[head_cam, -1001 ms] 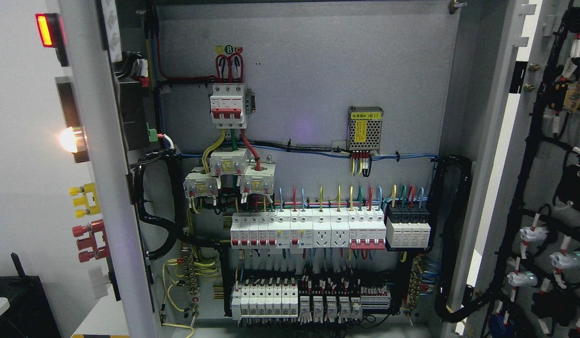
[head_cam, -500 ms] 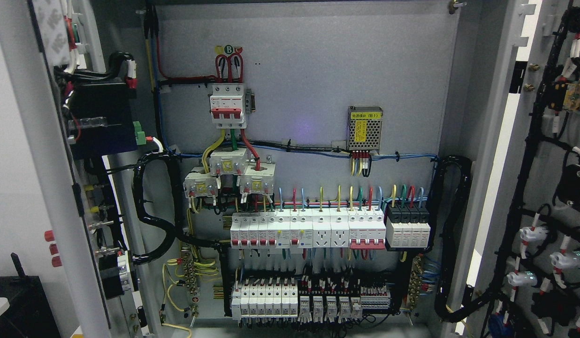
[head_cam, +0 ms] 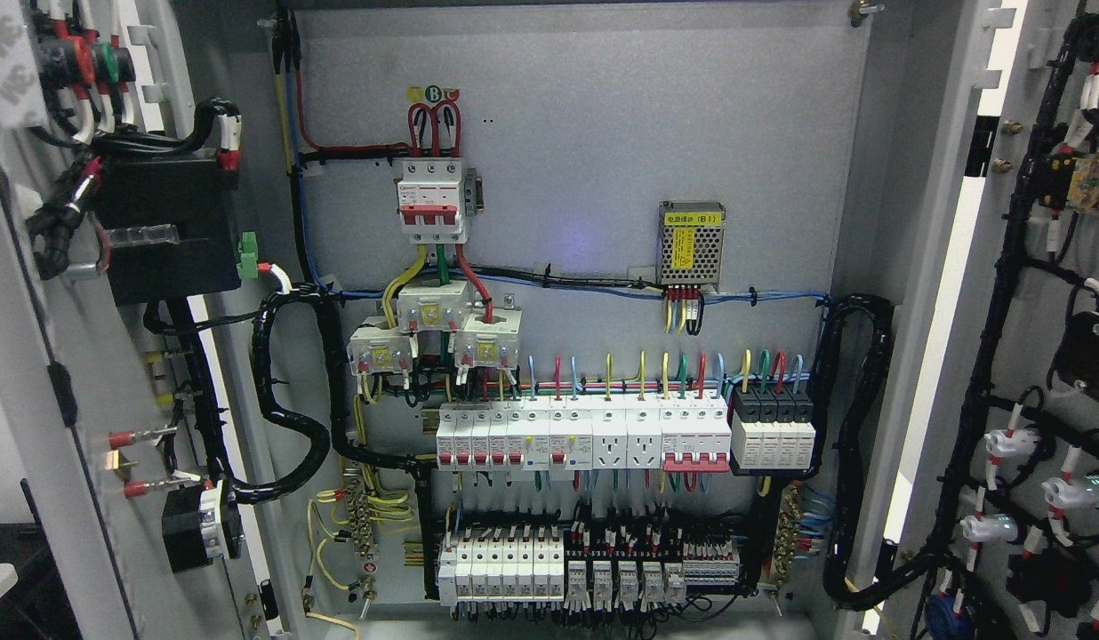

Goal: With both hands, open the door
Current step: 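Swing the indicator-light door wide open with the right hand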

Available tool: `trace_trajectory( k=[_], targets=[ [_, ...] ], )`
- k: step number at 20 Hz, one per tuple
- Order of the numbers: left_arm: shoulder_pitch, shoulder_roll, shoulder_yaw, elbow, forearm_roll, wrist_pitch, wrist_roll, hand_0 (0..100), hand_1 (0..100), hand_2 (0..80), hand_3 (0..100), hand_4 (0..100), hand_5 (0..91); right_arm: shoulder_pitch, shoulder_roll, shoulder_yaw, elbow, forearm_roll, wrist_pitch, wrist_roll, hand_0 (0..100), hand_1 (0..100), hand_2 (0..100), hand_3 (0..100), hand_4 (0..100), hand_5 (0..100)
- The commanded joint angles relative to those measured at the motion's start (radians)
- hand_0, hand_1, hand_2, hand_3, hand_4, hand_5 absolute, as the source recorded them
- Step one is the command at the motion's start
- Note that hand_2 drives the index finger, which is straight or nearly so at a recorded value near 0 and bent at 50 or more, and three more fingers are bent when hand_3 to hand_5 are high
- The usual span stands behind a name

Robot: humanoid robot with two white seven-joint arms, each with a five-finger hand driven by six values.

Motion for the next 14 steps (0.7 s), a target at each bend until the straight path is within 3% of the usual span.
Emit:
trace_trajectory(
  k=[1,8,14],
  targets=[
    [0.0,0.0,0.0,-0.003,0.0,0.0,-0.003,0,0,0.0,0,3,0.0,0.0,0.081,0.034,0.028,0.049,0.016,-0.014,0,0,0,0,0,0],
    [0.0,0.0,0.0,-0.003,0.0,0.0,-0.001,0,0,0.0,0,3,0.0,-0.001,0.119,0.045,0.031,0.091,0.05,-0.027,0,0,0,0,0,0],
    [0.0,0.0,0.0,-0.003,0.0,0.0,-0.003,0,0,0.0,0,3,0.0,-0.006,0.126,0.048,0.037,0.094,0.05,-0.031,0,0,0,0,0,0]
  ],
)
